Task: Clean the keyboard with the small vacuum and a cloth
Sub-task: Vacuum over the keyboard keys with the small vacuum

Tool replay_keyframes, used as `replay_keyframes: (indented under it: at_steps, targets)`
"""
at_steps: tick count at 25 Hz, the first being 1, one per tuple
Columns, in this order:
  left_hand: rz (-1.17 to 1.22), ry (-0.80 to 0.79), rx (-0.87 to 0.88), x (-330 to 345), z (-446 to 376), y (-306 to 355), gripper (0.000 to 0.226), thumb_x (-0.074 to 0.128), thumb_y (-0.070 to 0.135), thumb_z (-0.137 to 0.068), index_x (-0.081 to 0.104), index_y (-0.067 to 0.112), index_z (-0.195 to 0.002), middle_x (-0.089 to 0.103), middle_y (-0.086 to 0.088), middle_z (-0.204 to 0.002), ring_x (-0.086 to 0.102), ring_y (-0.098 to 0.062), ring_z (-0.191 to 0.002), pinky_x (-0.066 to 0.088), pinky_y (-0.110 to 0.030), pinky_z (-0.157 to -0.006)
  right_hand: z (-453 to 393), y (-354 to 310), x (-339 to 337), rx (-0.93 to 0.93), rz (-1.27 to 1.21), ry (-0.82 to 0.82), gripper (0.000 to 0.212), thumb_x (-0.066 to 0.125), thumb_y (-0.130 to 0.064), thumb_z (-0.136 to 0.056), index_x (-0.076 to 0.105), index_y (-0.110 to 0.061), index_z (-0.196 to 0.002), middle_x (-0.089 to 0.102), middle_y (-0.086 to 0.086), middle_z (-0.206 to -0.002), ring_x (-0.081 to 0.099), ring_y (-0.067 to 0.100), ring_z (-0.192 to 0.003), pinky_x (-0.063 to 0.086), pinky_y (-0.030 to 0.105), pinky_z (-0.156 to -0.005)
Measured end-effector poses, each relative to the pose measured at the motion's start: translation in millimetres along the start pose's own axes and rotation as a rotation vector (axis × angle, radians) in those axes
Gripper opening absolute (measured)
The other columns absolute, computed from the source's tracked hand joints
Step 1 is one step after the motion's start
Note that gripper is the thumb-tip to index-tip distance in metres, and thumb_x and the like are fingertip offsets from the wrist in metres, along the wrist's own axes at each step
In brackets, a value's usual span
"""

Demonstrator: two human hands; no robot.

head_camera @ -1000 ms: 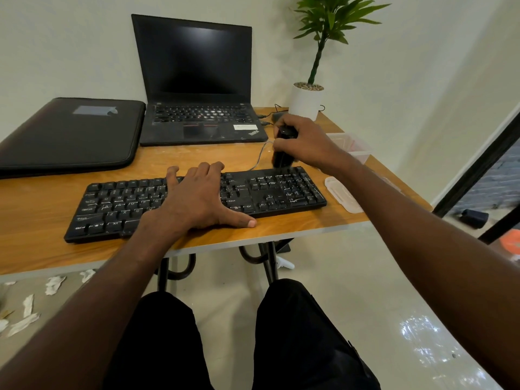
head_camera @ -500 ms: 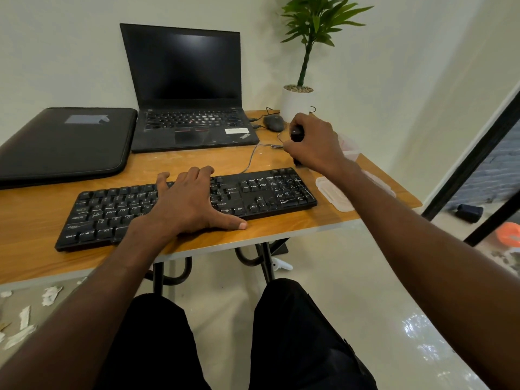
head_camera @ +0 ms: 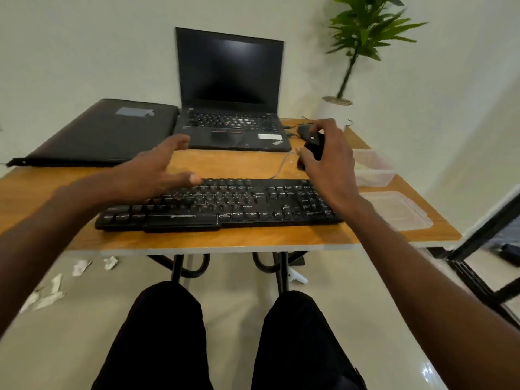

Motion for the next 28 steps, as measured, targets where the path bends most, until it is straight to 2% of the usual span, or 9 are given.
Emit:
replay_keyframes:
  at_steps: [3,7,9,11,14,19,22,26,28]
  targets:
    - [0.081,0.105,-0.084,-25.9,44.3,-65.4,0.13,0.059,0.11,-0.036,0.018,0.058,-0.148,0.019,-0.003,-0.175,0.024,-0.028,-0.158,0.031,-0.048,-0.122,0.9,-42.8,27.8,0.044,-0.323,-0.046,0.036,0.073,-0.035,-0.094,0.055,-0.032,-0.125,0.062,-0.013,-0.109,0.062,0.002,-0.101,0.054,0.018,-0.086]
    - [0.187,0.063,-0.171,-15.6,82.4,-118.4,0.15,0.073,0.103,-0.028,0.006,0.052,-0.153,0.014,0.003,-0.177,0.022,-0.021,-0.158,0.029,-0.041,-0.122,4.0,-97.0,92.4,0.049,-0.48,-0.222,0.029,0.068,-0.033,-0.099,0.062,-0.036,-0.127,0.059,-0.018,-0.109,0.064,0.007,-0.103,0.063,0.034,-0.078]
    - [0.258,0.039,-0.135,-10.5,79.2,-120.6,0.158,0.081,0.096,-0.027,0.004,0.051,-0.157,0.015,0.007,-0.176,0.02,-0.018,-0.16,0.026,-0.037,-0.124,7.6,-114.2,124.7,0.121,-0.58,-0.342,0.032,0.072,-0.028,-0.096,0.063,-0.033,-0.126,0.06,-0.01,-0.113,0.067,0.016,-0.103,0.064,0.034,-0.069]
    - [0.275,0.026,-0.114,-7.5,73.1,-117.7,0.166,0.087,0.091,-0.027,0.001,0.049,-0.163,0.016,0.009,-0.176,0.024,-0.018,-0.159,0.029,-0.038,-0.126,13.3,-133.8,157.6,0.196,-0.674,-0.481,0.046,0.08,-0.018,-0.089,0.062,-0.032,-0.129,0.059,-0.003,-0.117,0.068,0.021,-0.103,0.064,0.035,-0.069]
    - [0.167,0.036,-0.104,-4.6,67.9,-118.2,0.168,0.086,0.092,-0.031,-0.003,0.046,-0.166,0.027,0.006,-0.174,0.033,-0.022,-0.157,0.029,-0.047,-0.129,13.9,-170.8,191.6,0.087,-0.597,-0.527,0.063,0.087,-0.014,-0.079,0.059,-0.036,-0.131,0.056,-0.008,-0.119,0.065,0.02,-0.108,0.065,0.041,-0.079]
    - [0.179,0.117,-0.128,-9.1,71.4,-120.5,0.16,0.094,0.081,-0.037,0.002,0.046,-0.164,0.046,0.0,-0.164,0.042,-0.022,-0.151,0.035,-0.051,-0.126,10.6,-216.2,227.3,-0.025,-0.57,-0.551,0.062,0.082,-0.015,-0.081,0.058,-0.032,-0.135,0.053,-0.015,-0.114,0.063,0.014,-0.098,0.064,0.032,-0.075]
    - [0.165,0.125,-0.149,-9.3,69.2,-126.2,0.163,0.093,0.084,-0.035,0.002,0.046,-0.163,0.044,0.002,-0.165,0.041,-0.027,-0.152,0.034,-0.054,-0.126,14.5,-227.5,236.0,-0.173,-0.439,-0.588,0.06,0.077,-0.018,-0.081,0.056,-0.033,-0.135,0.057,-0.005,-0.119,0.063,0.011,-0.094,0.059,0.022,-0.073]
    - [0.142,0.109,-0.18,-8.3,66.5,-133.7,0.164,0.09,0.089,-0.03,0.002,0.049,-0.163,0.044,0.008,-0.164,0.042,-0.029,-0.15,0.035,-0.058,-0.123,1.1,-222.0,233.1,-0.288,-0.144,-0.622,0.055,0.074,-0.023,-0.077,0.055,-0.035,-0.128,0.059,-0.002,-0.115,0.059,0.017,-0.099,0.054,0.033,-0.08]
    - [0.144,0.11,-0.182,-7.6,65.3,-136.1,0.165,0.09,0.089,-0.03,-0.002,0.051,-0.162,0.04,0.009,-0.167,0.038,-0.03,-0.153,0.032,-0.059,-0.125,2.7,-223.8,232.5,-0.297,-0.165,-0.577,0.058,0.074,-0.019,-0.079,0.054,-0.036,-0.13,0.057,0.001,-0.117,0.059,0.018,-0.101,0.054,0.03,-0.079]
Point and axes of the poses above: each hand's wrist, its own z-axis away from the middle knuckle, its own x-axis out of the palm, y = z × x, the point moved 8 cm from there along -z, towards the middle knuckle
